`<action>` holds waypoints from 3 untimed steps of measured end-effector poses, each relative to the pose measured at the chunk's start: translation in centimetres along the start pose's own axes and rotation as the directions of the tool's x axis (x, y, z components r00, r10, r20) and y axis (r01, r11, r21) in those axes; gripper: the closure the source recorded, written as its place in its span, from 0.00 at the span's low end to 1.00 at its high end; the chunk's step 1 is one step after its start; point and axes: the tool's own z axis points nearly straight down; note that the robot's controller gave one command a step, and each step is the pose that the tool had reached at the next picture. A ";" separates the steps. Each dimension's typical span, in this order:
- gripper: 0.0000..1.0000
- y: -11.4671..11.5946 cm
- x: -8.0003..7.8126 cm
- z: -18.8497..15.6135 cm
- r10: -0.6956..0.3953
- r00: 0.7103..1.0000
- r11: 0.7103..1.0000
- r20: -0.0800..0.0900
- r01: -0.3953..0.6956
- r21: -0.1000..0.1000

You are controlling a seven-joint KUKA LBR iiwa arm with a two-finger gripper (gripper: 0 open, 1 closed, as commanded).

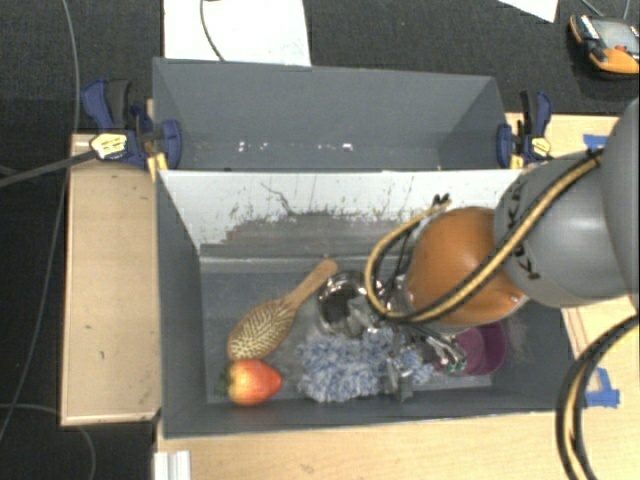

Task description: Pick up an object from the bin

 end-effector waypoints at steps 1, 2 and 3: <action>0.00 -0.3 0.0 -0.5 0.056 0.998 0.998 -0.006 -0.057 -0.003; 0.00 -0.4 1.3 -1.5 -0.361 0.932 0.933 0.007 0.361 0.002; 1.00 -0.3 -0.1 -0.7 0.028 1.000 1.000 0.002 -0.028 -0.003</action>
Offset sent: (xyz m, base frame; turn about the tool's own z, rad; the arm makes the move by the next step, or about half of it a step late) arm -0.0141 -0.0085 0.0125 -0.3739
